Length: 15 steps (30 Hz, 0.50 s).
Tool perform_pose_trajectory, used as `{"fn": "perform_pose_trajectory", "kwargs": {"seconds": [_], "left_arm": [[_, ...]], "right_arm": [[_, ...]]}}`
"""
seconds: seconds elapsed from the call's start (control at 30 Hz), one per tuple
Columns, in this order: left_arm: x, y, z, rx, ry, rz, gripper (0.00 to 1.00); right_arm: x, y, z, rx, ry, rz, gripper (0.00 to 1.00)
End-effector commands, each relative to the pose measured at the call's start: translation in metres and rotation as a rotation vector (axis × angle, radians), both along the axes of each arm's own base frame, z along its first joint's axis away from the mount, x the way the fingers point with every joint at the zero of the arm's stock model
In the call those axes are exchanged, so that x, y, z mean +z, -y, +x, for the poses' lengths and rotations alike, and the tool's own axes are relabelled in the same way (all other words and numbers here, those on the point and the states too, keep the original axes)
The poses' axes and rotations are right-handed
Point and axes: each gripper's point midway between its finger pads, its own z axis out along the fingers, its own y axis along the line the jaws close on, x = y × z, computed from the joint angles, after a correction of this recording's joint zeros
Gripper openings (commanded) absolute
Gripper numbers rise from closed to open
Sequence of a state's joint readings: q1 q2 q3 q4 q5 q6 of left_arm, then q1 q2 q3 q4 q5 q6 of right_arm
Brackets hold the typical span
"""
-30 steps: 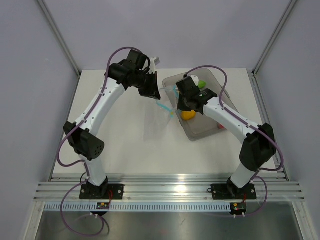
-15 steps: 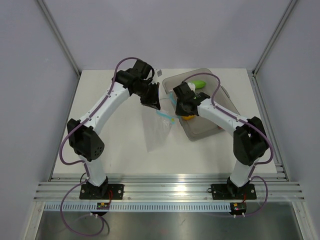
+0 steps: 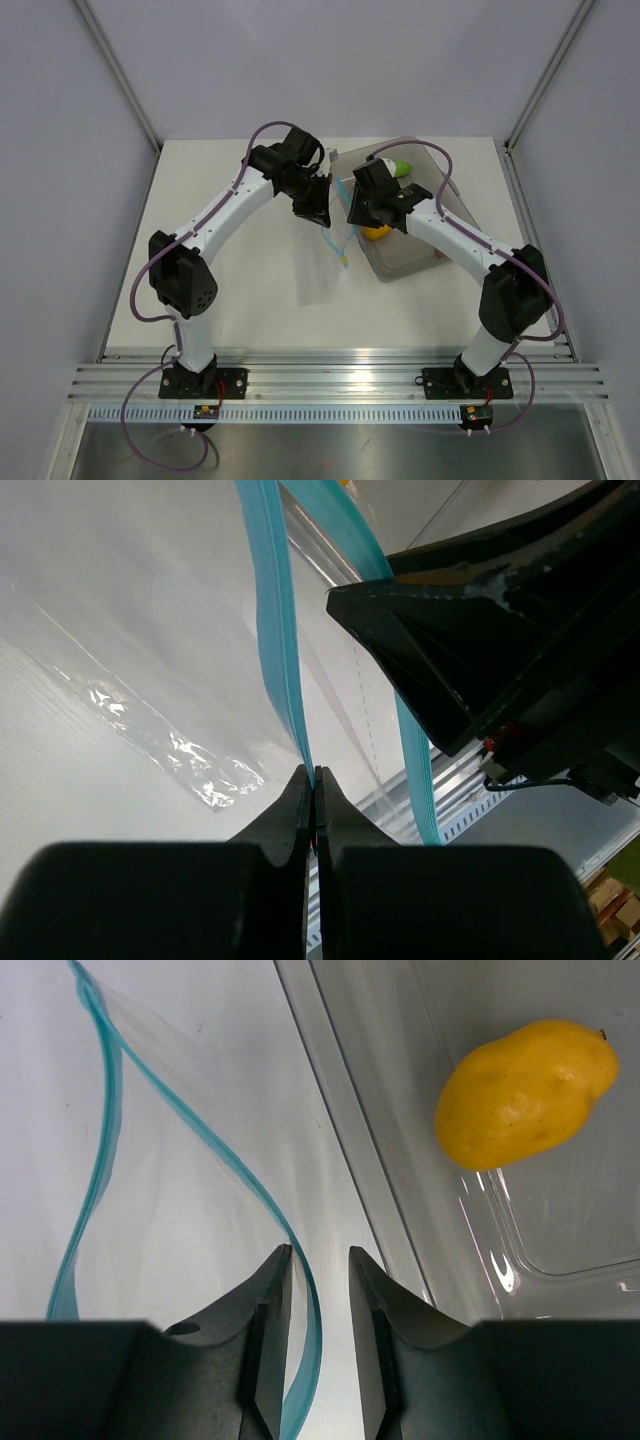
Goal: Place the food in the zip-top bag and seal the zipper
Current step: Open the zipper of the food storage bag at the center of the board.
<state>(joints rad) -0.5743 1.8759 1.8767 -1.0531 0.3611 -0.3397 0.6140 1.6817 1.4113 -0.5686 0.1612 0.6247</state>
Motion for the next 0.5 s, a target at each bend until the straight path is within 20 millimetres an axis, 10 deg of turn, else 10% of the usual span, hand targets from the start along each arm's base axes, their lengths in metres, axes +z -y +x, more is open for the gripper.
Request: {"fn": "perform_pose_trajectory", "kwargs": {"seconds": [0.0, 0.47], "left_arm": [[0.011, 0.003, 0.009, 0.003, 0.052, -0.011, 0.00], [0.002, 0.003, 0.010, 0.002, 0.034, 0.008, 0.00]], "right_arm": [[0.027, 0.000, 0.001, -0.005, 0.055, 0.061, 0.37], [0.071, 0.004, -0.003, -0.013, 0.151, 0.120, 0.70]]}}
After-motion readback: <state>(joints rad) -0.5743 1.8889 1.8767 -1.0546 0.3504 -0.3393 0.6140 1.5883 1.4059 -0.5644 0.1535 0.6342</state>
